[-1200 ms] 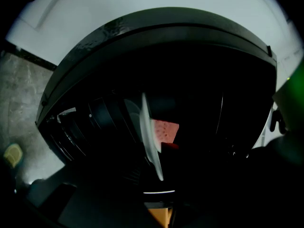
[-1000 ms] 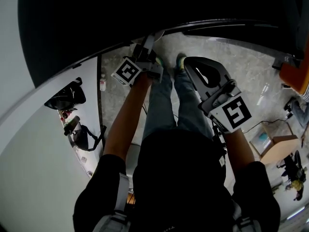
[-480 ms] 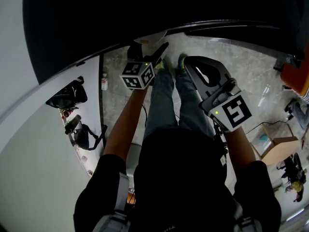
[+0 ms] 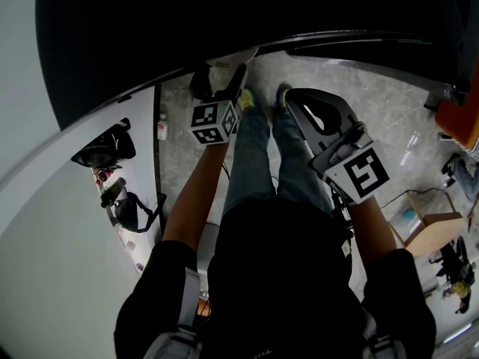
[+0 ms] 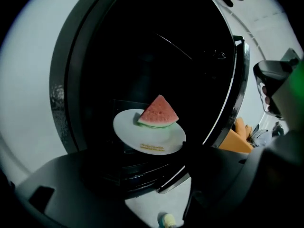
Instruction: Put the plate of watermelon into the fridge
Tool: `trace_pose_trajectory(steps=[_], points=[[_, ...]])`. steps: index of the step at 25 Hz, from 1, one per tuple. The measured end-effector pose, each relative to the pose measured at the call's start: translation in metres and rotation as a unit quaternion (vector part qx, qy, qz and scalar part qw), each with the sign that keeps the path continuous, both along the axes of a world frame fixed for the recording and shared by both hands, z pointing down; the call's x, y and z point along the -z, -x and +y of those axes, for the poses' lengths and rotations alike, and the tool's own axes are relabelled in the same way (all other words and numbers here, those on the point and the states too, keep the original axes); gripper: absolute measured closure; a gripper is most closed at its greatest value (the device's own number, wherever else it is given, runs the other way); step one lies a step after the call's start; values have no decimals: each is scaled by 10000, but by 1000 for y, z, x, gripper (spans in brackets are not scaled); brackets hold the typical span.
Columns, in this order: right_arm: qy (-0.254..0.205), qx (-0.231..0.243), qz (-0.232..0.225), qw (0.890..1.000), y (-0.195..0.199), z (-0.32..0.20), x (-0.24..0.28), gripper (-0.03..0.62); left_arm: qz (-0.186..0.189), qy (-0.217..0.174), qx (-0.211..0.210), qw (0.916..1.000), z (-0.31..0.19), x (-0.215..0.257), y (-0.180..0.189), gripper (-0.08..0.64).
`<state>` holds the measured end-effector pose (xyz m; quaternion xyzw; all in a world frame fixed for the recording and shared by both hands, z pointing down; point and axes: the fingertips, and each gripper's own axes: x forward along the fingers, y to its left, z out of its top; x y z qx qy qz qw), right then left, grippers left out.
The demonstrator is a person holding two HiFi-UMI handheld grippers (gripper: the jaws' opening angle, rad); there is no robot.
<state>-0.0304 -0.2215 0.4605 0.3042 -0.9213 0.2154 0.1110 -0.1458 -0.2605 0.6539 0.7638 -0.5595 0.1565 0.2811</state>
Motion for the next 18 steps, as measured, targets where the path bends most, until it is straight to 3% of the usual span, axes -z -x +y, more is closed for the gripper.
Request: trace_pose_trajectory(steps=[6,10,11,18], points=[[-19,-10,-1,10000,-3,-1,3,583,148,212,212,9994,-12,3,-3,252],[-33,-40,2,10000,-12,-4,6,583,202,344,652,9971,-28,9,2,446],[-33,-44,0,10000,-10,-5,5,583,70,353,675,9971,-31,8,6,554],[-46,-94,1,9999,-18,-7,8,583,-95,472,572,9972,-32,11,4,554]])
